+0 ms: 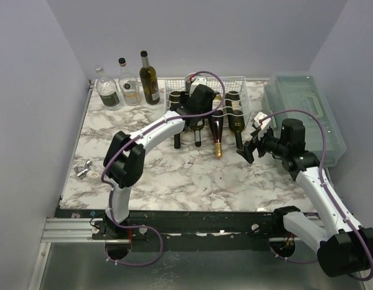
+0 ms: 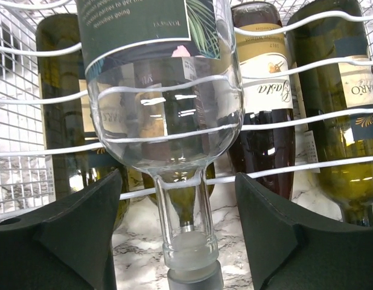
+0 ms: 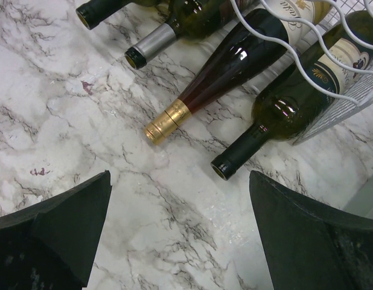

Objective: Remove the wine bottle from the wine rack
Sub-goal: Pick up the wine bottle from the wine rack.

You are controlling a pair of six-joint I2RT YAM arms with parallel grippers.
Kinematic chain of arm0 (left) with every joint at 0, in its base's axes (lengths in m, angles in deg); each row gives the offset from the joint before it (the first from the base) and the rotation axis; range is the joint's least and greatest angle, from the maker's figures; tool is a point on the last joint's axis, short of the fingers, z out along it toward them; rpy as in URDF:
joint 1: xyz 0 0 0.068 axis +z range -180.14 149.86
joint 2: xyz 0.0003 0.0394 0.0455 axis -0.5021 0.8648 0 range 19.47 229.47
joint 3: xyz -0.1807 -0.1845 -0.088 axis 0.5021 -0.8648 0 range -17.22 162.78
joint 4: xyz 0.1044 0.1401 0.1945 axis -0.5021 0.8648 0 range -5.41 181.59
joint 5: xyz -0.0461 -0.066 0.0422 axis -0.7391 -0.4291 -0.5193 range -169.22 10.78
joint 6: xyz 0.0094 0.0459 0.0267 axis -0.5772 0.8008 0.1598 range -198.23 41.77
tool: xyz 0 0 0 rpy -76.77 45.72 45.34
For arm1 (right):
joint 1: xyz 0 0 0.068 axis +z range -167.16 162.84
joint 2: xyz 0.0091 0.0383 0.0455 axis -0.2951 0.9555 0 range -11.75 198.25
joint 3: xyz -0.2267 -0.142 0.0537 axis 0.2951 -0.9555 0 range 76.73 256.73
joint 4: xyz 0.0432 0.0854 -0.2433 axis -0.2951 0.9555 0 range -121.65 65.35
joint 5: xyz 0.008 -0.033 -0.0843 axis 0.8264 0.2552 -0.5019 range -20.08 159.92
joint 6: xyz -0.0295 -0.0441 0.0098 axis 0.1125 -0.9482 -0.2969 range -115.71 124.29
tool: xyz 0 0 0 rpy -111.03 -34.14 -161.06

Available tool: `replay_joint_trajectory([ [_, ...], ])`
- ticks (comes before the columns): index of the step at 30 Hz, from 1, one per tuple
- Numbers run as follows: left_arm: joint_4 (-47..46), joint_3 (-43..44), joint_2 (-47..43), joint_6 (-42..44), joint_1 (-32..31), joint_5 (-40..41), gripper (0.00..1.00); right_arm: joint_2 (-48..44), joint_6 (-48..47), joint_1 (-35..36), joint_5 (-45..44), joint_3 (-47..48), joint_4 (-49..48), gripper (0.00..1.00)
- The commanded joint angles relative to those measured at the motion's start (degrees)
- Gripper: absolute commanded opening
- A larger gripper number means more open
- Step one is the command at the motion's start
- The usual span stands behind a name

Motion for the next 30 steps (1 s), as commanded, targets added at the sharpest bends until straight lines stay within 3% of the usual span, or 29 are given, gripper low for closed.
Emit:
replay_joint_trajectory([
  [1,-0.8,0.6,1.4,-1.2,0.3,-1.5,0.75,-0.6,-0.8,-0.3,1.2,-0.2,1.0,0.99],
  [9,-0.8,0.8,2.9,-2.6,1.3,-2.3,0.65,-0.6,-0.8,-0.2,1.2,-0.2,1.0,1.00],
  [30,-1.0,1.4,5.0,-3.8,1.9,-4.9,0.55,-0.8,-0.9,-0.3,0.9,-0.2,0.9,1.00],
])
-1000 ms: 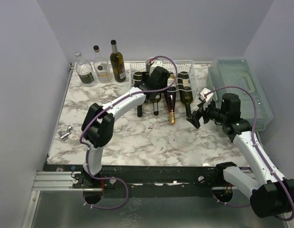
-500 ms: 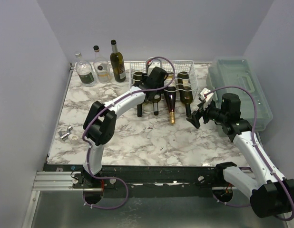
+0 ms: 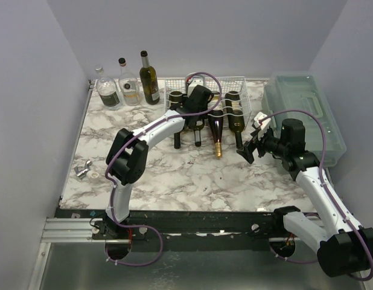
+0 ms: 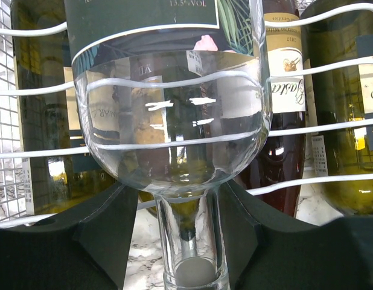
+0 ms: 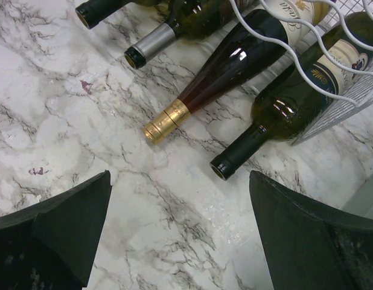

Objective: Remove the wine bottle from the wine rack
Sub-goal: Pick up the wine bottle from the wine rack.

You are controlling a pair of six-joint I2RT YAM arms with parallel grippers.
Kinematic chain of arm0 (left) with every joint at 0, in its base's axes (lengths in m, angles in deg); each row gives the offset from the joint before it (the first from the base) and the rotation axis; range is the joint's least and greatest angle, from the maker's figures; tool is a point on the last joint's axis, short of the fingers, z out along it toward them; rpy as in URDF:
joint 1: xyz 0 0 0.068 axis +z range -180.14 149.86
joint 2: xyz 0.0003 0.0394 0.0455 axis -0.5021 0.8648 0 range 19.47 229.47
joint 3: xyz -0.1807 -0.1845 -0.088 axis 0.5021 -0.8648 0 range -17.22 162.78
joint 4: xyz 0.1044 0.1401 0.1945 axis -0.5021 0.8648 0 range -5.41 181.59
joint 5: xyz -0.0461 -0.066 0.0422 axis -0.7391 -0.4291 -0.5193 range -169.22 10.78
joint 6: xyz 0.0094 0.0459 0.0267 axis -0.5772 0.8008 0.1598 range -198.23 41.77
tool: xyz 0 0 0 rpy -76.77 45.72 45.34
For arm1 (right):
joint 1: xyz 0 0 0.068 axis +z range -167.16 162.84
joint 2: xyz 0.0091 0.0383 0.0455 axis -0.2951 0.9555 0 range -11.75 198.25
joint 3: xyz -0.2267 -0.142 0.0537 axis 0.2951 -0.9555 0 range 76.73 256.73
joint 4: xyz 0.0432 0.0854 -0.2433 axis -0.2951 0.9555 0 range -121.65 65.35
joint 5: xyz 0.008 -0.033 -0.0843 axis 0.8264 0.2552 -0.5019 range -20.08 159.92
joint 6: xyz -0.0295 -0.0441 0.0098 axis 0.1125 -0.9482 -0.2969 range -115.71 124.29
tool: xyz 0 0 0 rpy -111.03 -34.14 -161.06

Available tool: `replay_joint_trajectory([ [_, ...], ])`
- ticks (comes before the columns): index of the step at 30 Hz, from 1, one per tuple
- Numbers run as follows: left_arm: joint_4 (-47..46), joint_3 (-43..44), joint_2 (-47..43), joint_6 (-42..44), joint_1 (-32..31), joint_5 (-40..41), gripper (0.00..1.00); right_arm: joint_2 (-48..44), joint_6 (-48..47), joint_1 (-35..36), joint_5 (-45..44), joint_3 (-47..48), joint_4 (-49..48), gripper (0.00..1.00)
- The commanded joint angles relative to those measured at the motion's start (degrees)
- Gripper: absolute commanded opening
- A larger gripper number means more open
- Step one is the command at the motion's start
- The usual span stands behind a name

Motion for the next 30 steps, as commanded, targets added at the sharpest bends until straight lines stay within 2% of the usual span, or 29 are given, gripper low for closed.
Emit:
replay_joint_trajectory([
  [1,-0.3,1.5,1.9,-0.5,0.2,-1.9,0.55,-0.8,-0.6,-0.2,0.8,-0.2,1.0,1.00],
  [9,-0.4,1.4,2.4,-0.6,0.3,-2.2,0.53,-1.0,-0.7,-0.3,0.9,-0.2,1.0,0.99],
  [15,-0.4,1.2,2.0,-0.6,0.3,-2.1,0.30,-1.1,-0.6,-0.3,0.7,-0.2,1.0,0.99],
  [19,-0.7,0.6,0.7,-0.5,0.3,-1.1,0.04,-1.1,-0.7,-0.3,0.6,-0.2,1.0,0.99],
  [20,-0.9,0.4,0.2,-0.2,0.3,-0.9,0.00,-1.0,-0.7,-0.2,0.5,-0.2,0.9,0.99],
  [30,-8.0,-4.0,-7.1,5.3,0.3,-0.2,0.00,-1.1,-0.8,-0.3,0.4,-0.3,0.9,0.99],
])
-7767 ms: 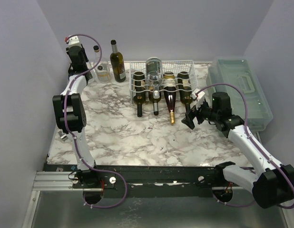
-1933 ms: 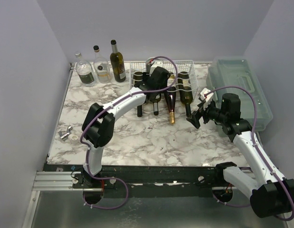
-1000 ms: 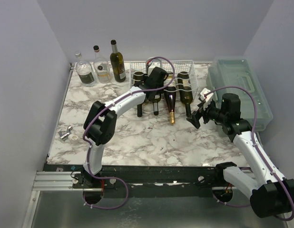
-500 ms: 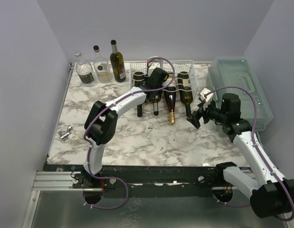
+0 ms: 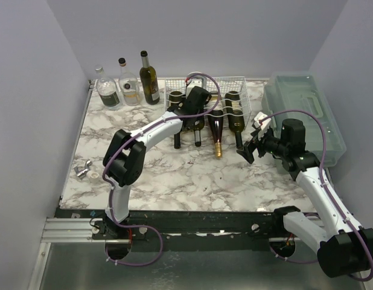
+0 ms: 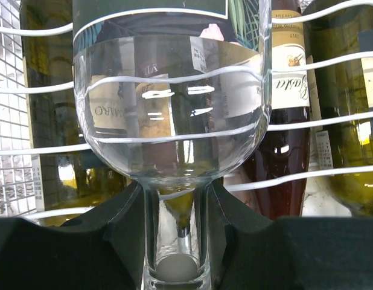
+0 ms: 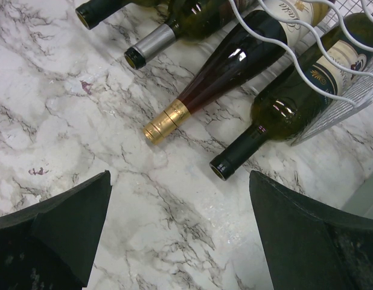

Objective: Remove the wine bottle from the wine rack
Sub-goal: Pick up the wine bottle from the wine rack.

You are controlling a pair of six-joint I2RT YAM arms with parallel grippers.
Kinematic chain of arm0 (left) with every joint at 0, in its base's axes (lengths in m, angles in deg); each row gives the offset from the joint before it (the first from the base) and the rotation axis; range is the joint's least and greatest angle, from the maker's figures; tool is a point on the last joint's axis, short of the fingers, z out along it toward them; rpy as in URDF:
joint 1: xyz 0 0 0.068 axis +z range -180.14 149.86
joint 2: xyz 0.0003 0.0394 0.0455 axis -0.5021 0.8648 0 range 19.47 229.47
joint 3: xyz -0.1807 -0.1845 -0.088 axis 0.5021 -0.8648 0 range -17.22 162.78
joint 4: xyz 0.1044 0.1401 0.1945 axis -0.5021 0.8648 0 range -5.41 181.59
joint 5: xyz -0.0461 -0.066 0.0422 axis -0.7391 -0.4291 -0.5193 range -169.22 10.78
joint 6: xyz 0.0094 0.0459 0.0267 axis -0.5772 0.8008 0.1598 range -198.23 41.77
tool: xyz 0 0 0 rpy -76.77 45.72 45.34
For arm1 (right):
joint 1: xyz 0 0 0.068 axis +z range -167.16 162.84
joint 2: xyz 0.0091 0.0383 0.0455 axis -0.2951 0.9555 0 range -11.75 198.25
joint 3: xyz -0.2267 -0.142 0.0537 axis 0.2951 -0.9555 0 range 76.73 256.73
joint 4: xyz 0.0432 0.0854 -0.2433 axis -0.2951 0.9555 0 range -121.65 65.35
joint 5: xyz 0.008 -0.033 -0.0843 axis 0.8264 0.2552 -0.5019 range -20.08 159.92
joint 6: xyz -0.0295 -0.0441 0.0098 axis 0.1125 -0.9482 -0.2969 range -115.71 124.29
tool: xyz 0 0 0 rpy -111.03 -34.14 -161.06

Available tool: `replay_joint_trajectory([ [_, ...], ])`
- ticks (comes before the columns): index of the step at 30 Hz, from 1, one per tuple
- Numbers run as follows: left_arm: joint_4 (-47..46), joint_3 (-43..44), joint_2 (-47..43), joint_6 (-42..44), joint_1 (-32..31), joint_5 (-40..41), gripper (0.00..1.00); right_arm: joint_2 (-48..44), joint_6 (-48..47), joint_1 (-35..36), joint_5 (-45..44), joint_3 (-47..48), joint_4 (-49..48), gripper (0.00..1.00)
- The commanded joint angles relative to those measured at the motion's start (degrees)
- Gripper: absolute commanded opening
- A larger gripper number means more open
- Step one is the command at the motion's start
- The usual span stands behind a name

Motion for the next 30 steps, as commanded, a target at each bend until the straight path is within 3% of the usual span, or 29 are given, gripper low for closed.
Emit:
replay_joint_trajectory([
  [1,-6.1,-1.2,-5.9,5.2,0.2,0.0,0.00,-0.8,-0.7,-0.3,0.4,-0.3,0.9,1.00],
  [30,-12.6,-6.5,-14.6,10.0,0.2,-3.2,0.00,-0.8,-0.8,-0.3,0.2,-0.3,0.9,0.99],
])
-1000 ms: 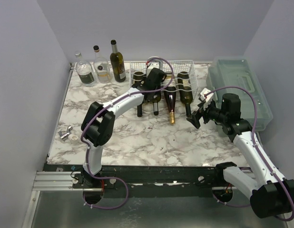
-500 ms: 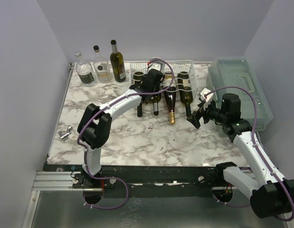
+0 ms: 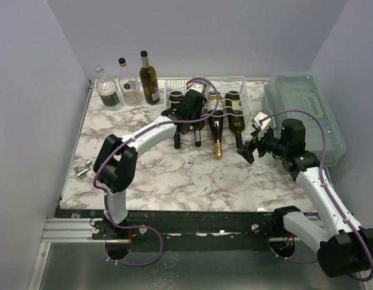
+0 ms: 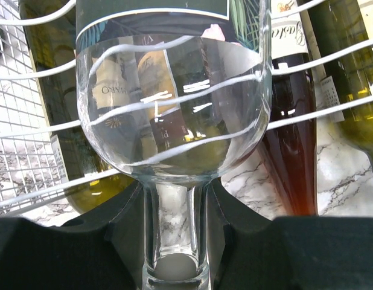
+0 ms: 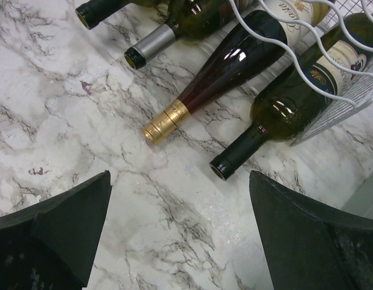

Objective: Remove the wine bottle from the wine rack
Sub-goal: Pick up the wine bottle from the wine rack.

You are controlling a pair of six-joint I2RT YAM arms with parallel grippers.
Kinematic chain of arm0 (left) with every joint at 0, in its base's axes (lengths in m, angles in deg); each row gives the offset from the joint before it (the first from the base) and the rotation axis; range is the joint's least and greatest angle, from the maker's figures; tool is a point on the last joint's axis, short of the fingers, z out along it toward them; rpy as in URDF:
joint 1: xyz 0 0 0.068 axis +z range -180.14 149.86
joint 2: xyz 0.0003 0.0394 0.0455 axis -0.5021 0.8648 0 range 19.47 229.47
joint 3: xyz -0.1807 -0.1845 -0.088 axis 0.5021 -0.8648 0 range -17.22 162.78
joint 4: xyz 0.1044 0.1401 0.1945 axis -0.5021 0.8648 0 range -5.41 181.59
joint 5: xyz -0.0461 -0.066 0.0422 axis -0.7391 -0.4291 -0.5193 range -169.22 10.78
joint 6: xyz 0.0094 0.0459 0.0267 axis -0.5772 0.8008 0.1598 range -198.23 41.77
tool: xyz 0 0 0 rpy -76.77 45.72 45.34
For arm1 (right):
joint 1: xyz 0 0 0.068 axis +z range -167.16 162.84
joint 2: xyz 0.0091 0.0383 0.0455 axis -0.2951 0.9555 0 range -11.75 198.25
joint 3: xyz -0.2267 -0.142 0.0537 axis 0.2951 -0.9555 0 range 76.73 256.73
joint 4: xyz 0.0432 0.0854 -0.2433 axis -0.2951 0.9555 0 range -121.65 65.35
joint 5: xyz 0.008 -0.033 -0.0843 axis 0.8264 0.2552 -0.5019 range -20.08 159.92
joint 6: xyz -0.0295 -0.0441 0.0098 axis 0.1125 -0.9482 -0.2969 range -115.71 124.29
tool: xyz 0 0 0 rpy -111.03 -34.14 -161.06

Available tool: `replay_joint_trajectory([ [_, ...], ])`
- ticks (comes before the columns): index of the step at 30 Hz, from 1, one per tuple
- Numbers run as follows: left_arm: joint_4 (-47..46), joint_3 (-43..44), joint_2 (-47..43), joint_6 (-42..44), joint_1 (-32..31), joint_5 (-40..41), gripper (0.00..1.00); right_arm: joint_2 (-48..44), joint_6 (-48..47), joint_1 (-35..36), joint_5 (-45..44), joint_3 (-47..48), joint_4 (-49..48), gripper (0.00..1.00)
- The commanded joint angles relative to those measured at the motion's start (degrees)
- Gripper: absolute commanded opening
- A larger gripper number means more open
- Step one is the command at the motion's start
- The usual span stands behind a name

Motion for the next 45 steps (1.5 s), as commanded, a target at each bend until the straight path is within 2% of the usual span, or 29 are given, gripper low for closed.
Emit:
replay_joint_trajectory([
  [1,-11.4,0.8,-7.9,1.0,0.0,0.7,0.00,-0.7,-0.8,-0.3,0.3,-0.3,0.9,0.99],
  [21,-12.1,-6.3,-18.1,-1.9,0.0,-7.0,0.00,-0.7,-0.9,-0.2,0.2,-0.3,0.9,0.99],
  [33,-11.2,-15.6,-28.7,-6.9,0.1,-17.3,0.00,-0.8,-1.0,-0.3,0.5,-0.3,0.9,0.99],
  [45,-5.6,-25.2,-39.7,-10.7,-0.4,-26.6,0.00,-1.7,-2.5,-0.3,3.3,-0.5,1.8,0.99],
])
